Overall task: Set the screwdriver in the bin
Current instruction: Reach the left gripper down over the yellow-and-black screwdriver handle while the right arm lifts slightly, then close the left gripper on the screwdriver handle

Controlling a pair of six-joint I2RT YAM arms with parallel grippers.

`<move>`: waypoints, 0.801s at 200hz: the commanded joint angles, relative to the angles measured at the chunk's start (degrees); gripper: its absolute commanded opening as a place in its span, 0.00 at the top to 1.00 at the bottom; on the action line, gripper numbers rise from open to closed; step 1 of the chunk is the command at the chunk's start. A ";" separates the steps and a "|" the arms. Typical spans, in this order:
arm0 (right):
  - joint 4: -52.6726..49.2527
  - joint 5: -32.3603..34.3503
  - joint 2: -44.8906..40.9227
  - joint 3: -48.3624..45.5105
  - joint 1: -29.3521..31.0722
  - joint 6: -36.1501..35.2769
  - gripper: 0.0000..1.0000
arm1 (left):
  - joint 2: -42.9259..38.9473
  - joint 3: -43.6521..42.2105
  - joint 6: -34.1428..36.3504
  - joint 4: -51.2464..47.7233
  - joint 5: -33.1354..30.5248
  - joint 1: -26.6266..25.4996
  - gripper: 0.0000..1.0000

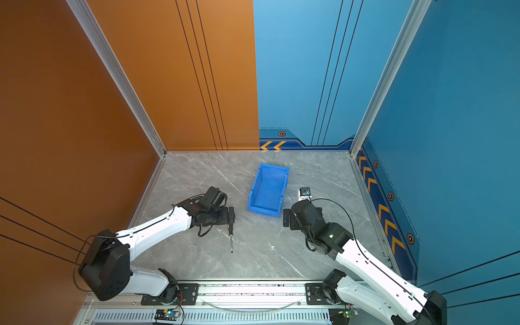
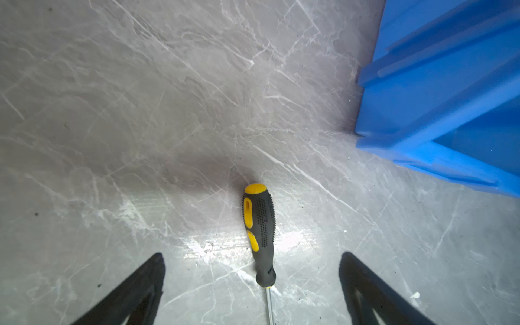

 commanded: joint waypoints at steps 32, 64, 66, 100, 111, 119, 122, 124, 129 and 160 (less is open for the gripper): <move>-1.21 -2.98 -1.90 -1.78 0.79 -0.64 0.00 | 6.09 2.05 -8.16 -1.89 -6.40 -3.72 0.16; 0.21 -3.97 -4.74 -5.18 0.70 -2.87 0.00 | 9.50 3.32 -10.67 -2.22 -9.42 -6.42 0.25; 0.20 -3.97 -4.96 -5.33 0.68 -2.92 0.00 | 9.74 3.32 -10.84 -2.27 -9.49 -6.55 0.25; -0.17 -4.69 -8.61 -6.12 -0.37 -4.24 0.00 | 13.19 4.25 -13.70 -2.40 -10.32 -9.10 0.31; -0.10 -4.62 -9.47 -5.95 -0.69 -4.63 0.00 | 13.87 4.44 -14.40 -2.65 -10.96 -9.59 0.35; -0.09 -4.55 -9.74 -5.84 -0.90 -4.98 0.00 | 14.23 4.34 -15.06 -2.67 -11.12 -9.74 0.38; -0.09 -4.50 -9.80 -5.82 -0.91 -5.09 0.00 | 14.38 4.35 -15.24 -2.61 -11.08 -9.79 0.39; -0.09 -4.49 -9.80 -5.80 -0.91 -5.17 0.00 | 14.47 4.35 -15.39 -2.61 -11.12 -9.83 0.39; -0.09 -4.58 -9.67 -5.73 -0.91 -5.34 0.00 | 14.80 4.35 -15.54 -2.61 -11.11 -9.83 0.40; -0.18 -6.09 -7.89 -5.91 -3.08 -5.56 0.00 | 15.86 4.72 -15.36 -2.98 -11.46 -9.88 0.51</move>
